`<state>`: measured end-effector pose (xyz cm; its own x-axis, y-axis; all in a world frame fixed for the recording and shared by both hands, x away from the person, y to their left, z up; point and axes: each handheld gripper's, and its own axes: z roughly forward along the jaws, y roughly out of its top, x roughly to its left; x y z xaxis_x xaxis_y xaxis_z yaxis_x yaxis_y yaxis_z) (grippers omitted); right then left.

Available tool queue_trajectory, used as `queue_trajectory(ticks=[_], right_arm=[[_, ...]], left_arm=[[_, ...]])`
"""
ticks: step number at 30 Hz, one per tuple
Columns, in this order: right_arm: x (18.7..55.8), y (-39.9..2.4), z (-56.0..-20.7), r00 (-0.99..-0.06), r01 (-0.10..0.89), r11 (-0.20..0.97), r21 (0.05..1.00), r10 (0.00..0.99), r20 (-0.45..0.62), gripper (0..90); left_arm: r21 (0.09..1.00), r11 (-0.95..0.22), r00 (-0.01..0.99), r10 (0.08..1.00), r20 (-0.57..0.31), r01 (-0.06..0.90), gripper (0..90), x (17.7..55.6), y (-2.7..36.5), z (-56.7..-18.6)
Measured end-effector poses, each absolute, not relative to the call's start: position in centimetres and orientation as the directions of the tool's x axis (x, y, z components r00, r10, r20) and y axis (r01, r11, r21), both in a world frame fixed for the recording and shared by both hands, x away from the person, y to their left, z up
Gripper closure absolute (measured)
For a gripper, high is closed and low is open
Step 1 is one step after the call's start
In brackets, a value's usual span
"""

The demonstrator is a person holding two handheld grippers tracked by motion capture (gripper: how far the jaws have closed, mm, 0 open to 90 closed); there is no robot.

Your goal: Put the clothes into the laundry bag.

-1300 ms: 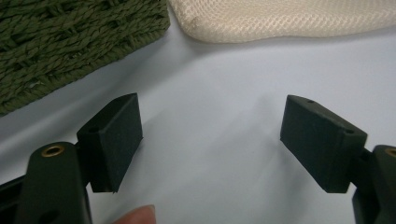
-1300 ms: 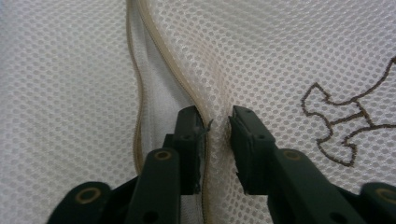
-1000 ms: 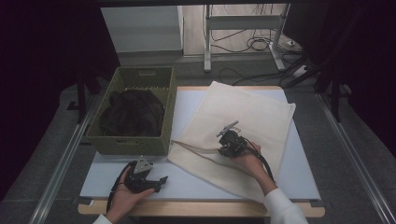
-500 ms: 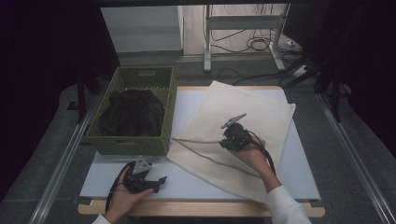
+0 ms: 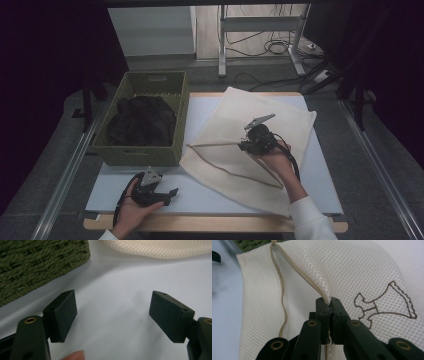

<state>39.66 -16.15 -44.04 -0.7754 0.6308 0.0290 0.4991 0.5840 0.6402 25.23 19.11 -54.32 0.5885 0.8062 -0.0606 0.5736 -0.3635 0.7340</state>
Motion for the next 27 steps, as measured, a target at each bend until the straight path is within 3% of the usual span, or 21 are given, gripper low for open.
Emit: queue_trajectory(ticks=[27], right_arm=[[40.1,-17.9,-40.3,-0.774,0.458,0.520,0.721,0.633,0.035,86.2]], left_arm=[[0.761,-0.340,0.586,0.808,-0.065,0.552,22.1,24.9,19.5,-53.9]])
